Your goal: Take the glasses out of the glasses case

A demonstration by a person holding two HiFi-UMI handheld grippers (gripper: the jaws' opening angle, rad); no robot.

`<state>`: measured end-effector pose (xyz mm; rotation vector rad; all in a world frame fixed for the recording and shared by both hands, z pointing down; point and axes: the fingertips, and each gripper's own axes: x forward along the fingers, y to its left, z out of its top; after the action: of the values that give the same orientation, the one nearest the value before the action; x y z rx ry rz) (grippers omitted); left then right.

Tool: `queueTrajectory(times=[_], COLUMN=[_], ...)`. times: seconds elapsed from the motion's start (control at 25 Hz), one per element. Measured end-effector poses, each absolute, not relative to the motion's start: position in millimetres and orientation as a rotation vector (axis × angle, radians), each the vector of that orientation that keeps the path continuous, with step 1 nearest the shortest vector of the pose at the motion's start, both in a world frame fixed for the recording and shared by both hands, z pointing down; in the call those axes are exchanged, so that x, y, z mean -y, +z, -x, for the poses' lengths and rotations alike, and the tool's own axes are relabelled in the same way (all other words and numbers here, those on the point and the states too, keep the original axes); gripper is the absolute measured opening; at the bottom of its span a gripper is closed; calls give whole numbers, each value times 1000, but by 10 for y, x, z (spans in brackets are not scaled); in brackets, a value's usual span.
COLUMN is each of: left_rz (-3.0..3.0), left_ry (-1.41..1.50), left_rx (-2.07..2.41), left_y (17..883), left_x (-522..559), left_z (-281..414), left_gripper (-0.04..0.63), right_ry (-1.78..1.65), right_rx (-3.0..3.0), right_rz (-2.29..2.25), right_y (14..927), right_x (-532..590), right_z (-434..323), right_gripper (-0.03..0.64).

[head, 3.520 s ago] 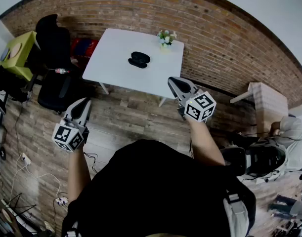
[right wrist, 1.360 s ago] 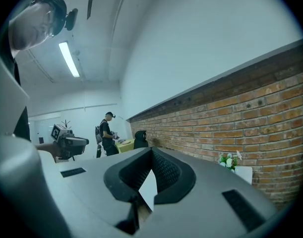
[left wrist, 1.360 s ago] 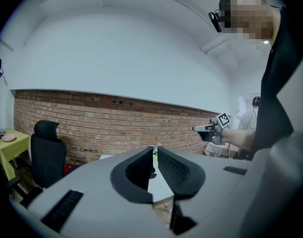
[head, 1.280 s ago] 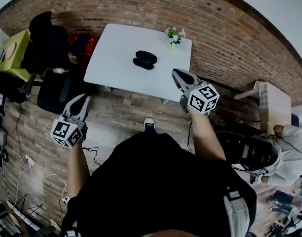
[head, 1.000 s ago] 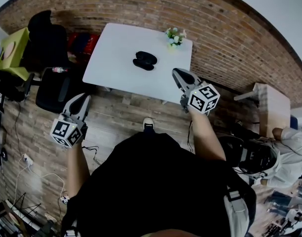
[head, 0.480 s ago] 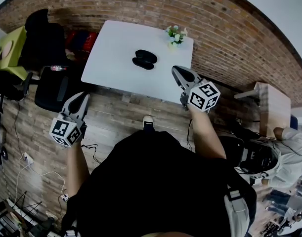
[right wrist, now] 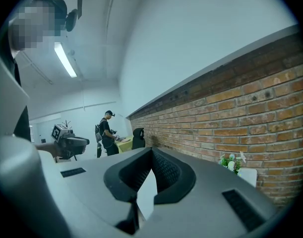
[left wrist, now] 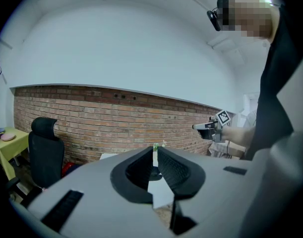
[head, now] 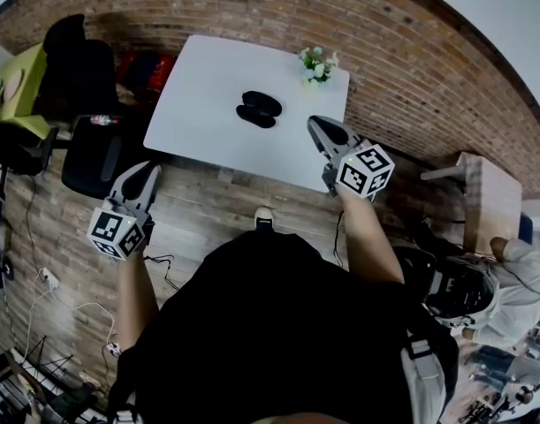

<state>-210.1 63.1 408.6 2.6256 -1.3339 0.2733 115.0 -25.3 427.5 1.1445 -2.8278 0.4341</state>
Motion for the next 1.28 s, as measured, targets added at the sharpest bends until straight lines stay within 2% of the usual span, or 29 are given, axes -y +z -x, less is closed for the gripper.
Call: queueTrajectory(times=[1.28], left_rz=[-2561], left_ry=[270], left_rx=[1490], left_y=[4014], left_x=[205], left_z=[1415], left_gripper=[35], right_ry=[433], right_rx=[2912], right_rz=[-940], right_y=[4283], right_x=[1334], right_z=[-1565], right_gripper=[15])
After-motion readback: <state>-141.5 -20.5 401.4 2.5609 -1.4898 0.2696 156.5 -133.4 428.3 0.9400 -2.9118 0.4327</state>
